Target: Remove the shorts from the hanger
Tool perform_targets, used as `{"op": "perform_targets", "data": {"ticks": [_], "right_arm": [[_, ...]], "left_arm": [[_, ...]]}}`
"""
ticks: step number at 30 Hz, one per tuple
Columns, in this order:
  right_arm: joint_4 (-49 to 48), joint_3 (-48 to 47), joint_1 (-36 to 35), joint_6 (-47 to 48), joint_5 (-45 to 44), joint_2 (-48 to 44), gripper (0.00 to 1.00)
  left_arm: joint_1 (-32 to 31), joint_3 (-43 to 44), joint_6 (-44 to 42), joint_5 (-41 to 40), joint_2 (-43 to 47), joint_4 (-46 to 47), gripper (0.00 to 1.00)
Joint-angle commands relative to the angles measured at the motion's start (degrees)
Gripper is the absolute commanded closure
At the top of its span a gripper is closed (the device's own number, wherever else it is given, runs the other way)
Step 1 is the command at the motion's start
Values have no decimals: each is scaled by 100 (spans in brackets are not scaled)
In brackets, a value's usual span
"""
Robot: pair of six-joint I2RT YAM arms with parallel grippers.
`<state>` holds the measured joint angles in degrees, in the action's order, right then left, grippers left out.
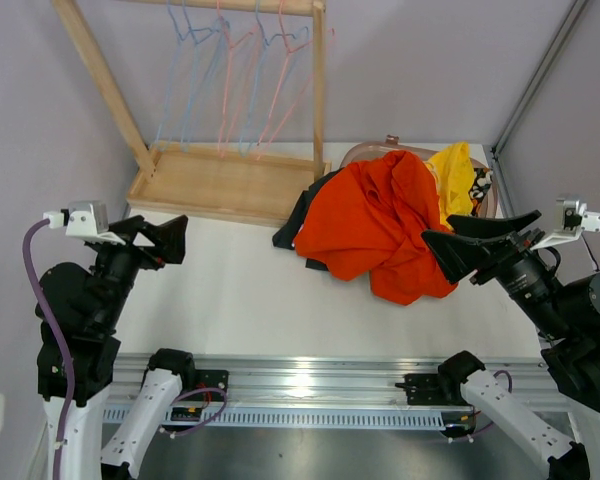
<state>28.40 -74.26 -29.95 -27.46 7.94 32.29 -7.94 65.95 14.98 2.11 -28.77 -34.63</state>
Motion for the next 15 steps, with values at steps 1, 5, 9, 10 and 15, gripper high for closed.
{"op": "perform_targets", "data": {"ticks": [1,5,9,10,15], "right_arm": [[51,113,-28,-110,164,-135,1],[7,184,-19,-110,85,-136,1],[-36,166,-19,-22,14,-109,1],[-37,175,-19,-5,-21,-101,1],[-80,201,-19,65,-249,-109,1]], "left_arm": [[-58,14,-4,-9,21,9,1],[-67,49,-30,-35,12,-26,1],[-67,67,-66,-97,3,-44,1],[-67,58,-74,-105,-5,-52,1],[-67,41,-118,-185,-5,-96,1]]}}
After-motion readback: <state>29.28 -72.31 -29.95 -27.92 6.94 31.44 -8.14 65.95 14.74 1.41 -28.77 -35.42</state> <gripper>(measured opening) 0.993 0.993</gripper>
